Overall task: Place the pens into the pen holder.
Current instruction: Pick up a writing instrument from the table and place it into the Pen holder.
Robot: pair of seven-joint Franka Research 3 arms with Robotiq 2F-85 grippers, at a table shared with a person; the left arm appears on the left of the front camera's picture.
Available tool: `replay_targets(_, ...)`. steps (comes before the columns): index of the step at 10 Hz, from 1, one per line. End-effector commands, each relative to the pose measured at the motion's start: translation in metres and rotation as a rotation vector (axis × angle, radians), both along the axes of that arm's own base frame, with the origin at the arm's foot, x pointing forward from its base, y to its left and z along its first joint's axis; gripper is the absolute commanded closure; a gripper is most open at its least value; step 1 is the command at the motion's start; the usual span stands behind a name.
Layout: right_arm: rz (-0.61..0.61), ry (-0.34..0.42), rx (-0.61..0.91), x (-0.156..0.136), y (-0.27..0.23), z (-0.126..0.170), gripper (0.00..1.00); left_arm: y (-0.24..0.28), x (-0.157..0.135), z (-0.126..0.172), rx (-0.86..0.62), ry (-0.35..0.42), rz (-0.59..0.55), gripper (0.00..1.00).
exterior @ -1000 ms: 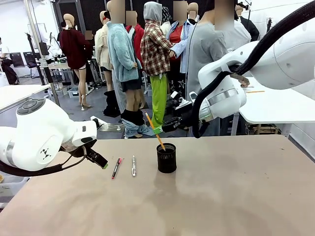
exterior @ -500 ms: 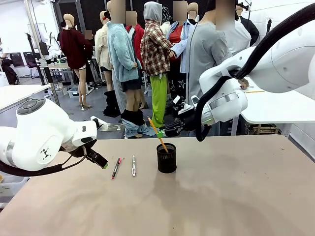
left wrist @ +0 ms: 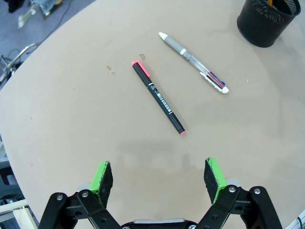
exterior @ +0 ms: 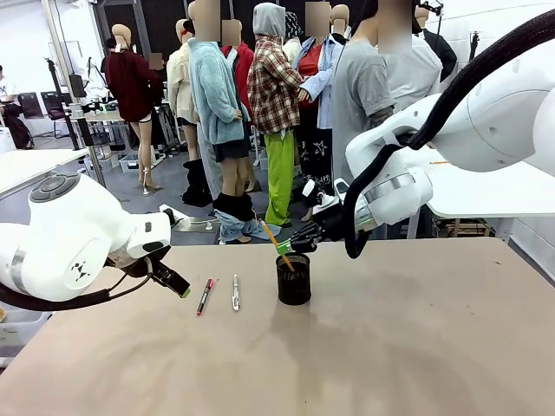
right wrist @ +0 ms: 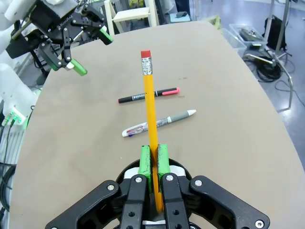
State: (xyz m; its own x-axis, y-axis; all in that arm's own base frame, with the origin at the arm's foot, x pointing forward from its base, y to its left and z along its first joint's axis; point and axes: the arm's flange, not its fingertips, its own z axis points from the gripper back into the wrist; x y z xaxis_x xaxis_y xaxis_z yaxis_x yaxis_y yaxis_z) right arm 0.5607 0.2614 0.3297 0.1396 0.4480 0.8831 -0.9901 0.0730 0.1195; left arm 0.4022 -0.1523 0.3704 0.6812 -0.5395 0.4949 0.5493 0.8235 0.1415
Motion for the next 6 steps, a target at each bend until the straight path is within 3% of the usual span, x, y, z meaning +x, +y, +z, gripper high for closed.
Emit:
replay_targets(1,0.003,-0.028,-0.021,-0.004,-0.004,-0.009,1.0,0.002,0.0,0.001,-0.003,-0.001,0.003,0.0)
replay_targets(2,0.011,-0.031,-0.021,-0.008,-0.007,-0.01,0.95,0.002,0.0,0.001,-0.003,-0.001,0.003,0.0)
replay_targets(5,0.004,-0.043,0.01,-0.012,-0.014,-0.002,0.53,0.002,0.0,0.001,-0.003,-0.001,0.003,0.0)
replay_targets(6,-0.027,-0.022,0.029,-0.012,-0.017,0.003,0.48,0.002,0.0,0.001,-0.003,-0.001,0.003,0.0)
